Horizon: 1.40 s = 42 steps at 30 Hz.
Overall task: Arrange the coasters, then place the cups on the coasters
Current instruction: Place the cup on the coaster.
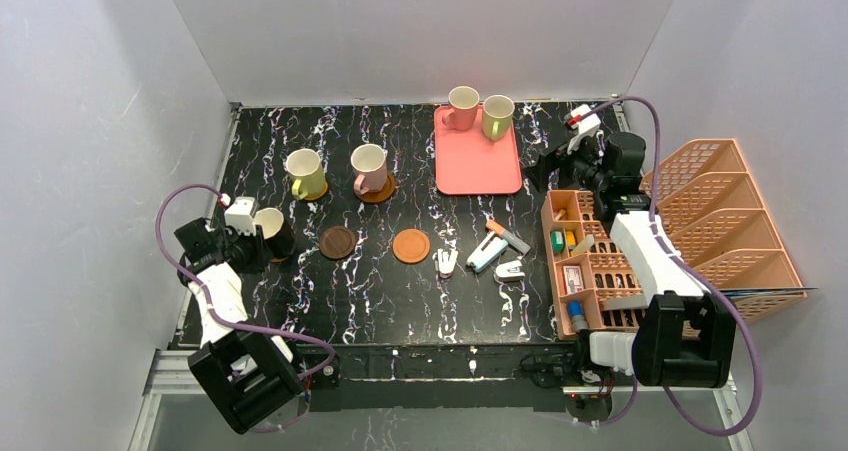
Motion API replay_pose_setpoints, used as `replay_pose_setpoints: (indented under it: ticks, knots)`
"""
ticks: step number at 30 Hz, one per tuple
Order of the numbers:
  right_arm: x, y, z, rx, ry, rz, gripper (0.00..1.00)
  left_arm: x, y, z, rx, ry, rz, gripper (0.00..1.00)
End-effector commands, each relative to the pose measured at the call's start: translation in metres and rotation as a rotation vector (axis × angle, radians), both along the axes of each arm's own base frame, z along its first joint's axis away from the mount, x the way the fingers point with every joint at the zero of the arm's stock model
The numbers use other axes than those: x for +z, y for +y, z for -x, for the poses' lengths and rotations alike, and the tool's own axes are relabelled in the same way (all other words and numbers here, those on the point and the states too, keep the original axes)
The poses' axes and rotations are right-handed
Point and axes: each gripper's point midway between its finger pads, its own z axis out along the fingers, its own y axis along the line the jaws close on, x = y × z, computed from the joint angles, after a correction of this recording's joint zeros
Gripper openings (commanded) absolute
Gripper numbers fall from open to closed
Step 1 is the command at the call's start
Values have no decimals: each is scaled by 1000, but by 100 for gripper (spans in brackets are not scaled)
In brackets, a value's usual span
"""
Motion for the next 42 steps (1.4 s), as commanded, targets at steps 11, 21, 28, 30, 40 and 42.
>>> replay_pose_setpoints:
  ticks: [11, 21, 28, 30, 40, 42]
  knots:
    - [-52, -37, -3, -295, -10, -69, 98, 17, 3, -15, -18, -63, -2, 0]
    - [-106, -53, 1, -414, 1, -80, 98, 16, 5, -16, -8, -58, -5, 0]
    - [-126, -48, 7, -408, 6, -33, 98, 17, 5, -16, -8, -63, -9, 0]
    - [-130, -45, 7, -391, 18, -28, 98, 17, 5, -16, -8, -66, -11, 0]
    - [-96, -27, 15, -256, -81, -8, 98, 17, 5, -16, -8, -65, -13, 0]
    - [-95, -26, 19, -248, -93, -13, 98, 17, 6, -15, -6, -65, -14, 0]
